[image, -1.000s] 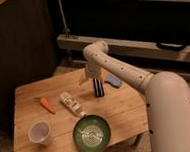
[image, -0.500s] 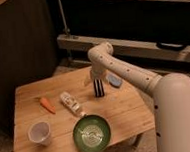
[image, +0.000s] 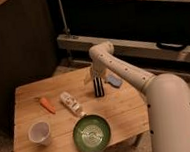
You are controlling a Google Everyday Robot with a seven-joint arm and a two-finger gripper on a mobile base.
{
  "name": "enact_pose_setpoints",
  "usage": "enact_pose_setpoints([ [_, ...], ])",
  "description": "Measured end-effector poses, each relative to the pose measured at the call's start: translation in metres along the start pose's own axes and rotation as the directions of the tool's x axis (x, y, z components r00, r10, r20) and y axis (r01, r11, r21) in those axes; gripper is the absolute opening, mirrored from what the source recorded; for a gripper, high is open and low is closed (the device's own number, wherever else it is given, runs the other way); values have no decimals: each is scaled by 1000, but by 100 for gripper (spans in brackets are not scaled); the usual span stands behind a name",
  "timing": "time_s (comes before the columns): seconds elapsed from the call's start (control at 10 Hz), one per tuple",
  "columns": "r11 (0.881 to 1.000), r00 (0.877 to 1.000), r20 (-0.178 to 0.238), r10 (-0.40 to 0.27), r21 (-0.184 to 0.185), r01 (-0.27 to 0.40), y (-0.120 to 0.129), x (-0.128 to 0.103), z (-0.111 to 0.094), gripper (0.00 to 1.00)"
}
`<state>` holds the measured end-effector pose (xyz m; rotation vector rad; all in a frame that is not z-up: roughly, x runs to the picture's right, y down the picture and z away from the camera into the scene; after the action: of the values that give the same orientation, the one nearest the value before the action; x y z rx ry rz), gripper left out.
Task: Place the eraser on the white sponge
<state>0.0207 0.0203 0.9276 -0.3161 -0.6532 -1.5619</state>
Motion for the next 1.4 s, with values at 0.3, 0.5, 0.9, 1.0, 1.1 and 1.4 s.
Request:
enact_pose_setpoints([
  [0.3,1000,1000,18,-5,15,5,3,-2,13,80],
  [0.5,1000,1000,28,-9,18,8,5,-2,16,80],
  [0.9,1000,998,55,-16,10,16,1,5,21,80],
  [1.0,1000,998,63,-11,-2,11,2,6,25,80],
  [1.1,1000,997,75,0,-11,0,3,5,32,80],
  [1.4,999,995,93,30,-13,-29,10,3,42,73],
])
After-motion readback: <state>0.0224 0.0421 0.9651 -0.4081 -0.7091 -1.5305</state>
